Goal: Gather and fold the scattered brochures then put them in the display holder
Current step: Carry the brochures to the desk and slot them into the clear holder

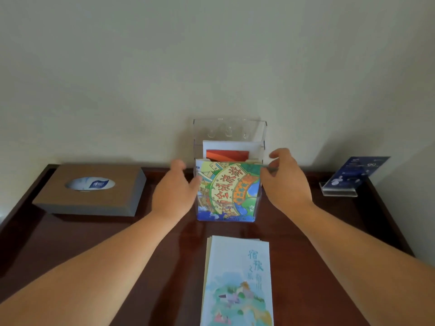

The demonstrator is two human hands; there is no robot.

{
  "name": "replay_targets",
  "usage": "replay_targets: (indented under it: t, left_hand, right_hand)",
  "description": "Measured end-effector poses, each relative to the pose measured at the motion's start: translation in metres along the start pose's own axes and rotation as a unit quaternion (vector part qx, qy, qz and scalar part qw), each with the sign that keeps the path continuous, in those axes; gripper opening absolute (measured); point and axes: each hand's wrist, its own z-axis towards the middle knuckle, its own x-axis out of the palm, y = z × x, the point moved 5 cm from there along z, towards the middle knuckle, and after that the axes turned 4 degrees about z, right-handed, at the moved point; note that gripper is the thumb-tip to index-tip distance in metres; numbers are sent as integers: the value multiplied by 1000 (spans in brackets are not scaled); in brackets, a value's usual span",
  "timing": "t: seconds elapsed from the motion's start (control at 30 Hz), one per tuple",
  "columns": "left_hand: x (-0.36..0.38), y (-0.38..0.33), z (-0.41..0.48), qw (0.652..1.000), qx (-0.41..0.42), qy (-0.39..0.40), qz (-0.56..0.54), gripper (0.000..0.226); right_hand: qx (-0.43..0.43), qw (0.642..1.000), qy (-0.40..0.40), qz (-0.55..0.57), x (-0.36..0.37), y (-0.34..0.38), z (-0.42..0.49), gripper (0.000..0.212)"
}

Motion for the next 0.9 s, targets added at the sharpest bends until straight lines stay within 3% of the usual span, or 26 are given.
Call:
replay_targets:
  t: [0.1,0.17,0.23,0.33,0.47,0.63,0.77,0.9]
  left_hand:
    - [6,26,-32,999,-29,14,-11,23]
    - [26,38,-61,995,-45,90,8,20]
    - [50,46,-91,984,-56,167,16,17]
    - [76,52,-129,967,-56,247,27,14]
    - [86,51,-150,958,-64,278,35,15]
    - [86,43,-155,958,-45,277,65,13]
    - [87,42,-161,948,-98,301,16,12]
    - [88,43,-159,928,-196,309,-71,20]
  right_hand:
    - [56,998,4,4,-1,-30,-35,22]
    - [142,983,104,-61,12,-55,-65,20]
    - [217,942,214,-139,26,-75,-100,32]
    - [301,899,282,-148,34,-85,-150,41]
    - [373,879,292,-50,47,-83,-189,39]
    - [378,884,268,-61,53,-80,-191,61]
    - [376,885,262,-76,54,-81,-192,59]
    - [381,889,246,-59,56,-88,-192,42]
